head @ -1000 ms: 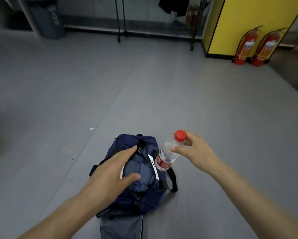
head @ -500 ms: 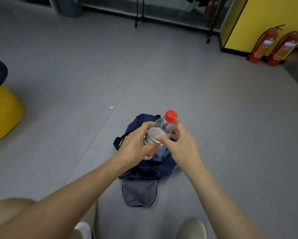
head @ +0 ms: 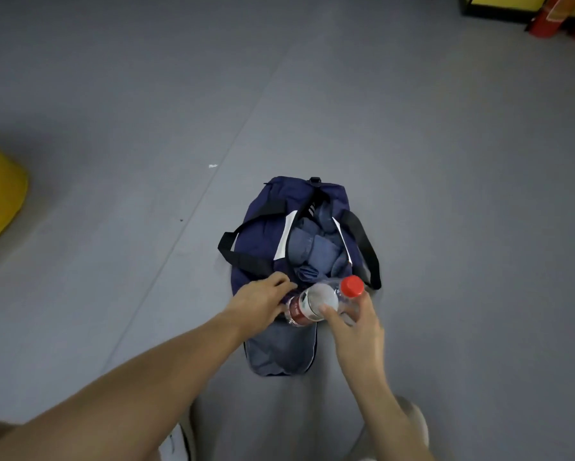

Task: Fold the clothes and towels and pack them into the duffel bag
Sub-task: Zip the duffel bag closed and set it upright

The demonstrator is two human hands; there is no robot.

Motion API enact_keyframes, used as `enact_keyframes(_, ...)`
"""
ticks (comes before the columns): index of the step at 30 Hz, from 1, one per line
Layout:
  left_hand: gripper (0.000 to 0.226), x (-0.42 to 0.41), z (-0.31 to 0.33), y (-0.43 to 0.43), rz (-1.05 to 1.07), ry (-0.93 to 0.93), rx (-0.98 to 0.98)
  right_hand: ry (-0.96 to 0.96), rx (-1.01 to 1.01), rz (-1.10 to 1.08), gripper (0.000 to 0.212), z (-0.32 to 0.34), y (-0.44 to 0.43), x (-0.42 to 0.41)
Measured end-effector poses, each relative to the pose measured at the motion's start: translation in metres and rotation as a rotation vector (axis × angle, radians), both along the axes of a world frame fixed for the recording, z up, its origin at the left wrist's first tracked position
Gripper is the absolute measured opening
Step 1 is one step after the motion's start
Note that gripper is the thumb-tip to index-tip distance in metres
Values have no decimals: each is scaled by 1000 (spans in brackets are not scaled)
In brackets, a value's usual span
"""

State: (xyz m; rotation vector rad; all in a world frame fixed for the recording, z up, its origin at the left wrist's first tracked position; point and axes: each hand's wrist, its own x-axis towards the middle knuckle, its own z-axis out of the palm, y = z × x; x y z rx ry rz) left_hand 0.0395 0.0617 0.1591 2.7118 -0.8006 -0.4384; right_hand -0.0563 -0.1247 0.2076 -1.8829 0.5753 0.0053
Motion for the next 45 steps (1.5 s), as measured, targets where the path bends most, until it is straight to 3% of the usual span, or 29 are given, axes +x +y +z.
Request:
enact_keyframes(8,59,23,-92,-42,-124,-1,278,165,-24,-35,51,-62,-20,-18)
enact_keyframes(12,43,27,-100,-52,-70,-5,299,180,36,-58,57,-76,-5,-11)
enact_keyframes(15,31,31,-95,-49,-34,-35,216,136,34,-47,58,-82,1,-8)
enact_keyframes(20,47,33,-61,-43,196,-148,-165,76,-21,19,60,-88,11,-3)
enact_keyframes(26,68,28,-6,-38,404,-93,-459,-4,-136,131,58,-98,31,15)
enact_keyframes(32,58,39,37,-40,491,-13,-625,-48,-323,181,52,-111,43,47)
enact_keyframes(39,40,27,42,-26,484,31,-650,44,-427,214,23,-120,49,104)
enact_keyframes(45,46,16,20,-12,478,103,-411,96,-179,52,26,-138,49,77)
